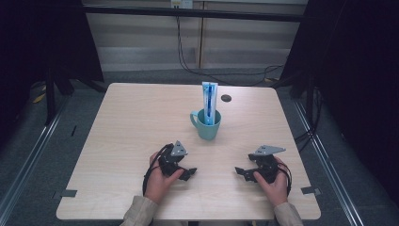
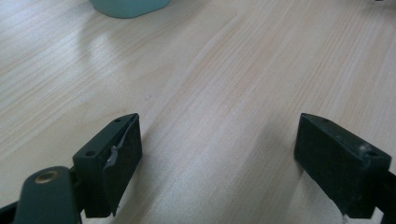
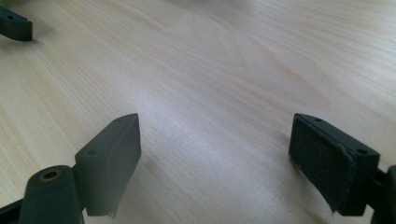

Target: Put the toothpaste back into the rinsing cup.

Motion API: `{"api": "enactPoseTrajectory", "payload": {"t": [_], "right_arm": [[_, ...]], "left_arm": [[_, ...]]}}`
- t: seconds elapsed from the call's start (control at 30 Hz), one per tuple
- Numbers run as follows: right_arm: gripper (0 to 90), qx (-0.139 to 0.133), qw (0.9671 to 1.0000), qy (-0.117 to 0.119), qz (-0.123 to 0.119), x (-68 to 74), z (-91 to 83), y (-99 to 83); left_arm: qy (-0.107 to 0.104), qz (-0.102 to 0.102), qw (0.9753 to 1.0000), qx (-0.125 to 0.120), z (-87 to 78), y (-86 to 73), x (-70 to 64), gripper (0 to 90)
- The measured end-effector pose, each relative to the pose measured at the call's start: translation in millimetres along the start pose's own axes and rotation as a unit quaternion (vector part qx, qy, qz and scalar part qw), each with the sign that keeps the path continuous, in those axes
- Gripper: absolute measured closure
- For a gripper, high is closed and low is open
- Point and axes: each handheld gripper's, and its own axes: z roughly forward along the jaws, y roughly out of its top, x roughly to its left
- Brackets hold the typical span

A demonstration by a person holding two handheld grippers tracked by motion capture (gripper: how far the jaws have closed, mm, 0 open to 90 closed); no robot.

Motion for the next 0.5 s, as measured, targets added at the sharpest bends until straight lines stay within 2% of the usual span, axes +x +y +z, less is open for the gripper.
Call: {"api": "enactPoseTrajectory", "payload": {"t": [0.2, 0.5], "right_arm": [[14.0, 0.015, 0.9994, -0.017, -0.025, 5.1, 0.9, -0.7], [13.8, 0.015, 0.9994, -0.016, -0.027, 4.9, 1.2, -0.7]], "left_arm": [[0.0, -0.001, 1.0, -0.001, 0.1, 0.0, -0.1, 15.0], [0.0, -0.001, 1.0, 0.0, 0.1, 0.0, -0.2, 15.0]]}}
